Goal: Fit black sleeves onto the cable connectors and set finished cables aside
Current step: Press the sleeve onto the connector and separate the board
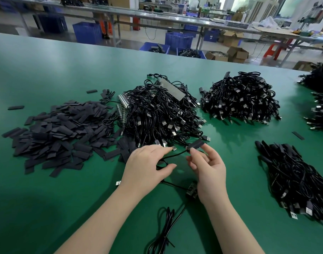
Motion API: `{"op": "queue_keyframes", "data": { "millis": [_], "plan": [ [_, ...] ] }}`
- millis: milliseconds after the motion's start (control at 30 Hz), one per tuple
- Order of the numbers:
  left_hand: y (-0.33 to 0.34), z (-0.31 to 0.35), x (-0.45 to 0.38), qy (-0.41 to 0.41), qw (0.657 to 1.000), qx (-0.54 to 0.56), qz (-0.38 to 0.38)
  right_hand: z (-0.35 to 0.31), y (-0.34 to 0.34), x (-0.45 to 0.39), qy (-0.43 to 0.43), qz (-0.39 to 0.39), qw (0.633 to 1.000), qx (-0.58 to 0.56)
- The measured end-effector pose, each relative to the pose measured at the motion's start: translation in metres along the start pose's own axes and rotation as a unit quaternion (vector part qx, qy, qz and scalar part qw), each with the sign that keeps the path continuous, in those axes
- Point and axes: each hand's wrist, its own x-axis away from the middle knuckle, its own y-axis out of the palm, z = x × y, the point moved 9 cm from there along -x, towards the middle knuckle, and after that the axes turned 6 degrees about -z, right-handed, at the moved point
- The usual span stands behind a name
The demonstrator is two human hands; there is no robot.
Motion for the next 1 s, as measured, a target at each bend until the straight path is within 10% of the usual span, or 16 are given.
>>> {"op": "queue_keyframes", "data": {
  "millis": [433, 633, 800, 1000],
  "plan": [
    [-0.01, 0.006, 0.001, 0.032, 0.998, 0.005, 0.051, -0.011, 0.023, 0.008, -0.032, -0.062, 0.993, 0.095],
    [-0.033, 0.003, 0.008, 0.027, 0.99, 0.016, 0.137, -0.115, -0.032, 0.021, -0.195, 0.071, 0.977, 0.056],
    [-0.038, -0.006, 0.006, -0.003, 0.99, 0.014, 0.142, -0.215, -0.103, 0.037, -0.238, 0.248, 0.845, 0.41],
    [-0.03, -0.015, 0.003, -0.058, 0.996, 0.007, 0.075, -0.154, -0.182, -0.038, 0.16, 0.168, 0.604, 0.763]
  ]
}}
